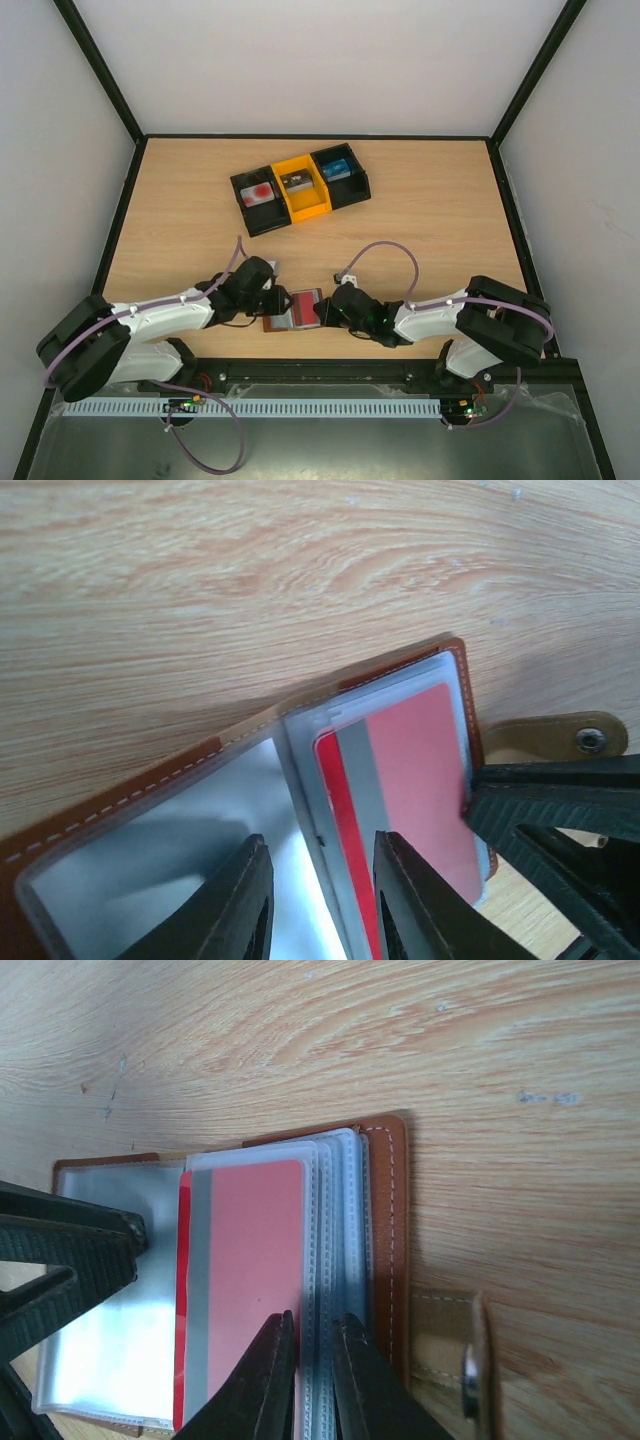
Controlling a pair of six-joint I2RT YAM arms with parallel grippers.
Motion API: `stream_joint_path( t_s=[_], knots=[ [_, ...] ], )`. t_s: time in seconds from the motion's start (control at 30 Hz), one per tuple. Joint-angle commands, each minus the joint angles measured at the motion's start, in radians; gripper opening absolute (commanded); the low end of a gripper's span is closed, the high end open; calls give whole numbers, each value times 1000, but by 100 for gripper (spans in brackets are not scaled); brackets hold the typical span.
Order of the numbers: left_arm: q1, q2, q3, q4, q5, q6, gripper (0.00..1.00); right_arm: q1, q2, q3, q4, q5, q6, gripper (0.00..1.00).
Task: Take the credit cards out of the card holder
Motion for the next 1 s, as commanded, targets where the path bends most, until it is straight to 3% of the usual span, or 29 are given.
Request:
stream_joint_path(
  t_s=[0.0,0.2,0.4,0.8,0.97],
  knots=[
    [27,-4,-60,70,4,-21,31,6,33,-19,-88,-1,10,11],
    [51,-41,-178,332,126,-82,43,7,35,-34,-72,-4,20,11],
    [51,-16,-201,442,136,-76,41,5,9,-47,-67,9,28,8],
    [70,56,-163,479,133,-30,40,7,-187,-35,-112,22,30,15],
    [73,22,-166,427,166,-62,42,7,-183,-23,-75,13,29,17]
  ],
)
